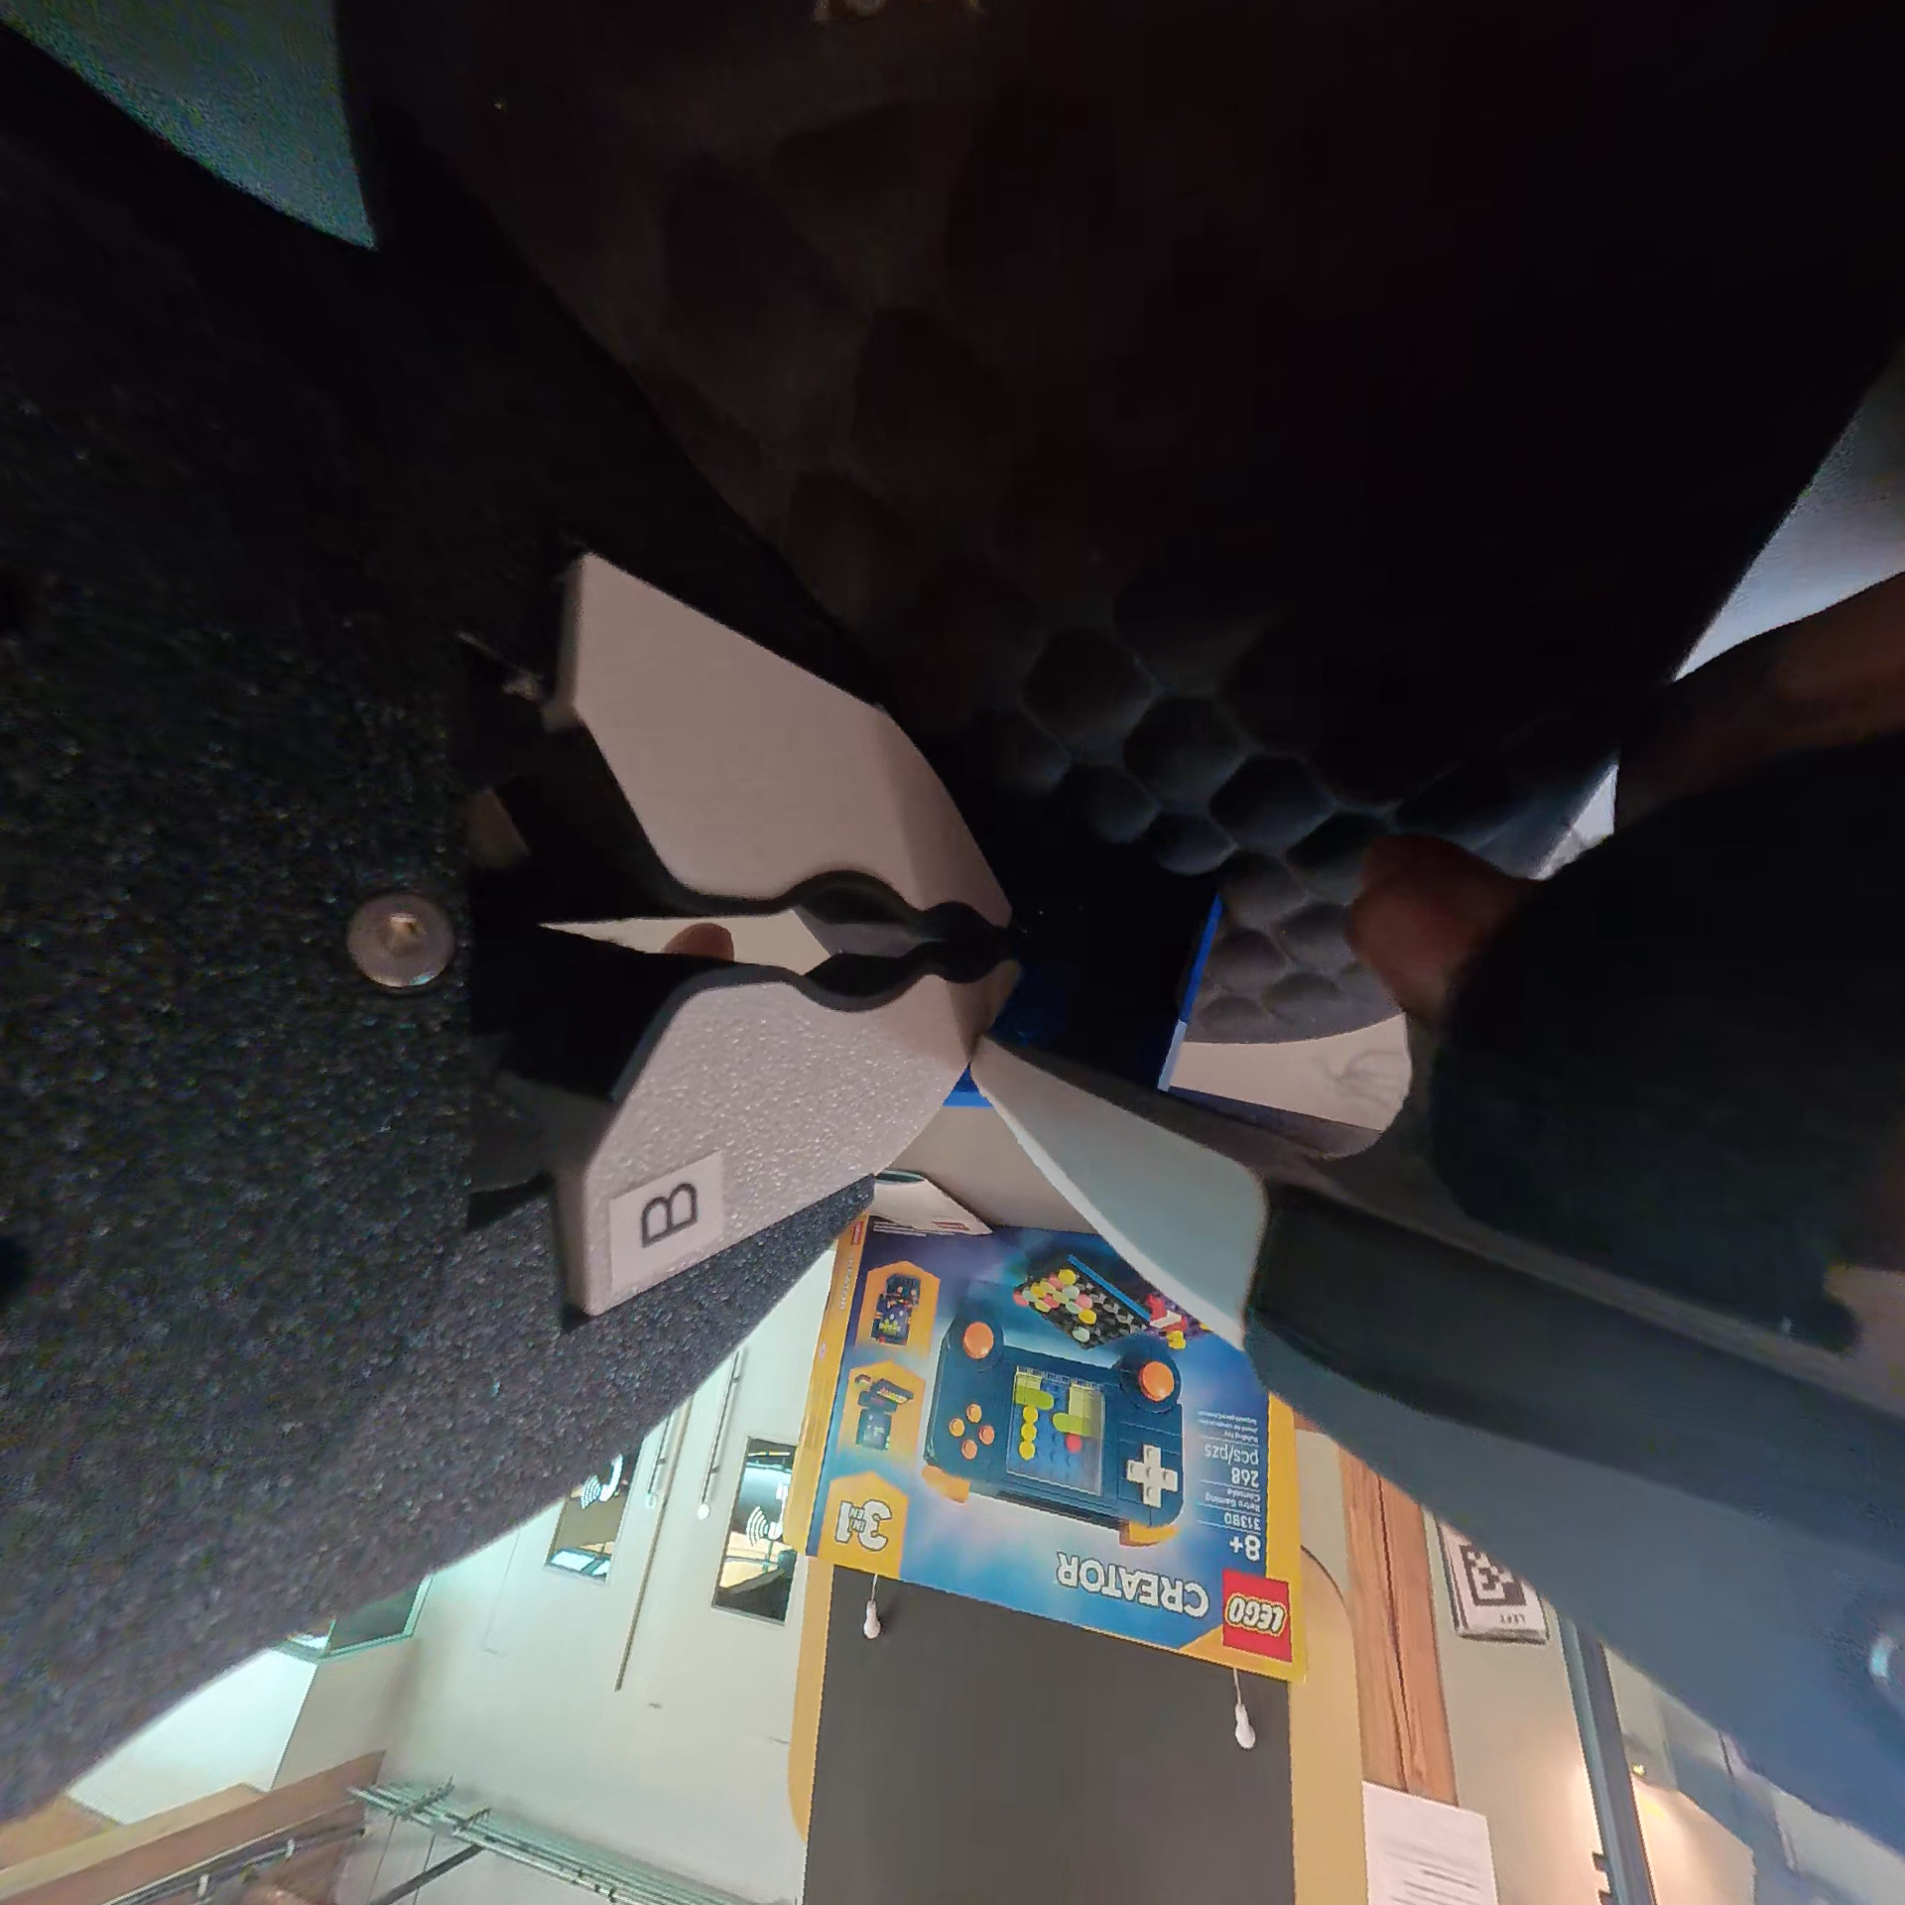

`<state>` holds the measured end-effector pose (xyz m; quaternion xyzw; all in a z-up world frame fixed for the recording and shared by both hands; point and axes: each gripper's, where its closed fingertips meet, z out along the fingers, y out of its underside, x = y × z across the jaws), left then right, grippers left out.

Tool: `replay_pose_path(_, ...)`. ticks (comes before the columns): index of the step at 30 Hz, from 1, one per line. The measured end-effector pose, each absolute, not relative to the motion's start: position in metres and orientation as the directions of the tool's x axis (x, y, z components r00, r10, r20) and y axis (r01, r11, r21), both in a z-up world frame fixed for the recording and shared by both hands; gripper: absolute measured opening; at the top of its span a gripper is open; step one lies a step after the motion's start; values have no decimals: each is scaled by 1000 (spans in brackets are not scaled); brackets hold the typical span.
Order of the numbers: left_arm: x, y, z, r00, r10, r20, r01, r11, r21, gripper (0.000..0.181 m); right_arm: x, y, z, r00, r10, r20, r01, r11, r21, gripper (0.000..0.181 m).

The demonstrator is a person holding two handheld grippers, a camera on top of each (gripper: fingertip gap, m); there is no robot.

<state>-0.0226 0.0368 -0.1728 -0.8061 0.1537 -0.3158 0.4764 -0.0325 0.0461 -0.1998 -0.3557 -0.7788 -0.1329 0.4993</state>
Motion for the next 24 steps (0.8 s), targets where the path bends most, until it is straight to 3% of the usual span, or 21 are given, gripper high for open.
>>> replay_pose_path(21,-28,42,-171,773,-518,366,86,-485,-870,9,-28,43,-203,-368,331,869,704,709,27,0)
replay_pose_path(24,-31,44,-169,781,-504,369,111,-469,-876,9,-23,38,-214,-405,460,790,704,709,-52,0)
